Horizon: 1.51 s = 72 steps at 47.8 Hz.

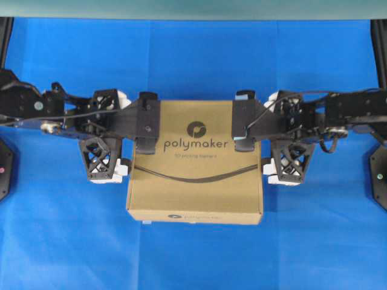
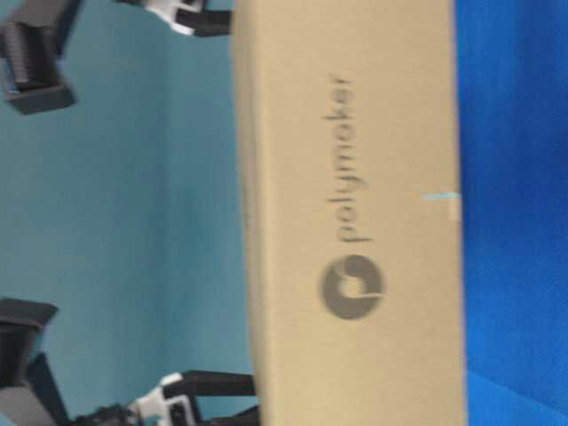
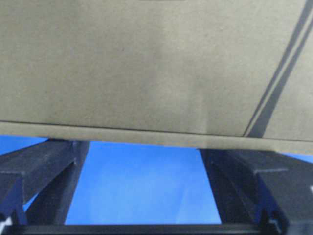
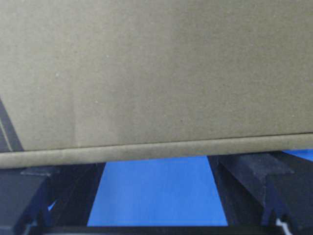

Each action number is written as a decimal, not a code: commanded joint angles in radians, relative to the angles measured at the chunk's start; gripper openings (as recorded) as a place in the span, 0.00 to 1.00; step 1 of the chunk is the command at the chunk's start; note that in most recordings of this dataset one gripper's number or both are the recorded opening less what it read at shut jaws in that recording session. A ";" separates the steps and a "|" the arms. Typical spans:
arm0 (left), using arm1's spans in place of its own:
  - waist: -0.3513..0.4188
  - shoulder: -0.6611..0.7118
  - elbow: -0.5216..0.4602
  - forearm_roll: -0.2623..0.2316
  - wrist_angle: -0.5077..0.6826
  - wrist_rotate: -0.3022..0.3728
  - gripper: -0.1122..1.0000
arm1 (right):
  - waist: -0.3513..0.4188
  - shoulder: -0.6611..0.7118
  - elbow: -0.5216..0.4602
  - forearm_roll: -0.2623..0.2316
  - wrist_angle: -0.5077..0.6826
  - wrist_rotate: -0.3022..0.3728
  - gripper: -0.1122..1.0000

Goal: Lift up the cardboard box by clamping it between your arms.
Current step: 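Squeeze the box between both grippers and raise it upward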

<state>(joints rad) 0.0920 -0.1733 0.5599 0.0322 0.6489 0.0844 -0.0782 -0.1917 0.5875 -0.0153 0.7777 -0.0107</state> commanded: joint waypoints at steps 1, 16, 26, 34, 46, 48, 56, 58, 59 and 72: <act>0.003 -0.020 -0.126 -0.005 0.021 -0.005 0.87 | 0.000 -0.032 -0.101 0.006 0.031 0.015 1.00; 0.005 -0.052 -0.256 -0.005 0.110 0.029 0.87 | 0.003 -0.095 -0.132 0.005 0.084 0.018 1.00; 0.005 -0.072 -0.276 -0.005 0.129 0.031 0.87 | 0.003 -0.138 -0.163 0.005 0.124 0.020 1.00; 0.005 -0.077 -0.304 -0.005 0.156 0.032 0.87 | 0.006 -0.144 -0.207 0.000 0.186 0.018 1.00; 0.005 -0.086 -0.345 0.000 0.181 0.034 0.87 | 0.006 -0.146 -0.267 -0.002 0.224 0.011 1.00; 0.005 -0.086 -0.354 -0.002 0.189 0.035 0.87 | 0.006 -0.146 -0.278 -0.002 0.235 0.003 1.00; 0.003 -0.086 -0.402 0.000 0.233 0.035 0.87 | 0.011 -0.146 -0.327 -0.002 0.287 -0.020 1.00; 0.003 -0.086 -0.411 -0.002 0.241 0.035 0.87 | 0.011 -0.144 -0.339 -0.002 0.299 -0.020 1.00; 0.003 -0.086 -0.420 -0.002 0.245 0.035 0.87 | 0.011 -0.146 -0.342 -0.002 0.305 -0.020 1.00; 0.003 -0.086 -0.500 -0.002 0.307 0.037 0.87 | 0.012 -0.144 -0.408 -0.002 0.379 -0.021 1.00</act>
<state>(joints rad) 0.0997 -0.2684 0.1595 0.0353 0.9894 0.1304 -0.0782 -0.3497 0.2654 -0.0215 1.1873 -0.0353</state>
